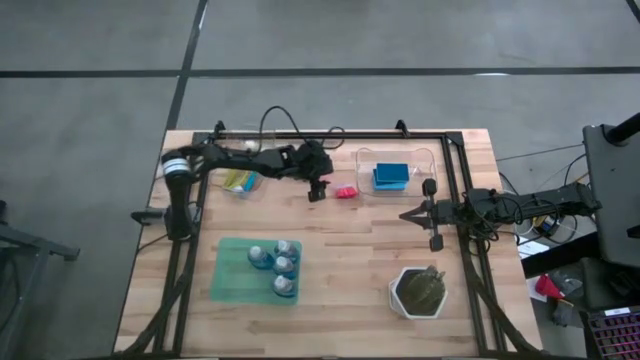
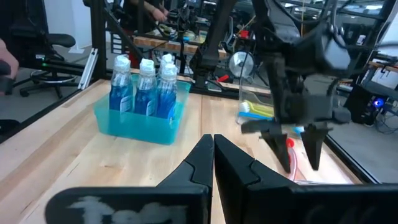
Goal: Pick & Place Kitchen Sink Supplies
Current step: Put the red dishwashing brush into the left transparent bin
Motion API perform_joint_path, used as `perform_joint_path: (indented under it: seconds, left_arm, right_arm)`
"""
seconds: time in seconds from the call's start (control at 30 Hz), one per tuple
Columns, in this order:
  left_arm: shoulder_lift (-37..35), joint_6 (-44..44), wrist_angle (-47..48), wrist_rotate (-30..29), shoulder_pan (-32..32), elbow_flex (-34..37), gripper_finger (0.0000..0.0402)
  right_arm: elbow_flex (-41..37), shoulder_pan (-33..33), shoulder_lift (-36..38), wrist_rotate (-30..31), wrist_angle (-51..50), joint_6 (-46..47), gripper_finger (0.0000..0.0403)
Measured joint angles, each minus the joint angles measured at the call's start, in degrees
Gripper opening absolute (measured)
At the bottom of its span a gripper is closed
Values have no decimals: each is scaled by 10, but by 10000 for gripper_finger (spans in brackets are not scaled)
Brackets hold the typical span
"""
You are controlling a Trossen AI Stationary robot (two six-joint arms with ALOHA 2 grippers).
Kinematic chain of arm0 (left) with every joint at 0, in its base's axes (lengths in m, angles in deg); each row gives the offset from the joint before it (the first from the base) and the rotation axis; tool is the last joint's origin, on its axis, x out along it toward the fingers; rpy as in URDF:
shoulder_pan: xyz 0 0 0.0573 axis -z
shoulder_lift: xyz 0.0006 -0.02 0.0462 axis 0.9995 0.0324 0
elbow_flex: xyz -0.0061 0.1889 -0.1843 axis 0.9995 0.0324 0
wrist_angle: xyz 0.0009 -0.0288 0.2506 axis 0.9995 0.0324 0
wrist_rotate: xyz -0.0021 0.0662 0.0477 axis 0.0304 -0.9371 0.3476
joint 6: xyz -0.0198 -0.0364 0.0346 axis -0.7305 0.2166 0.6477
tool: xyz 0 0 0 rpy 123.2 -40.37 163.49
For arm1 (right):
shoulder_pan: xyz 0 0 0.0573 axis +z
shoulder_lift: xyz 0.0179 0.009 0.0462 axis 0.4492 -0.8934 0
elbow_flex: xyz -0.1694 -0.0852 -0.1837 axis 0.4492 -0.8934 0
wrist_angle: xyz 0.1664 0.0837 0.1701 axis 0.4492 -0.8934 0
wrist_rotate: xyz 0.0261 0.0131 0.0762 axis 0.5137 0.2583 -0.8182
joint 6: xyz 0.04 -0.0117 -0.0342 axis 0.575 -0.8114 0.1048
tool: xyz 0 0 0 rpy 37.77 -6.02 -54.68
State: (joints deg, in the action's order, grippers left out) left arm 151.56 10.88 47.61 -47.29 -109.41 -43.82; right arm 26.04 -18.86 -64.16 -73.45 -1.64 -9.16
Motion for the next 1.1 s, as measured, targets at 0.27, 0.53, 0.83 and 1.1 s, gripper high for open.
perform_joint_path:
  seconds: [0.27,0.53,0.83,1.1]
  left_arm:
    - [49,26,27,-14,0,-6,231]
    - [54,22,36,-13,0,-7,192]
    - [50,43,72,-17,0,-9,28]
    - [23,46,116,-38,0,-9,48]
  right_arm:
    - [0,0,0,0,0,-1,8]
    - [0,0,0,0,0,0,8]
    - [0,0,0,0,0,0,8]
    - [0,0,0,0,0,-1,8]
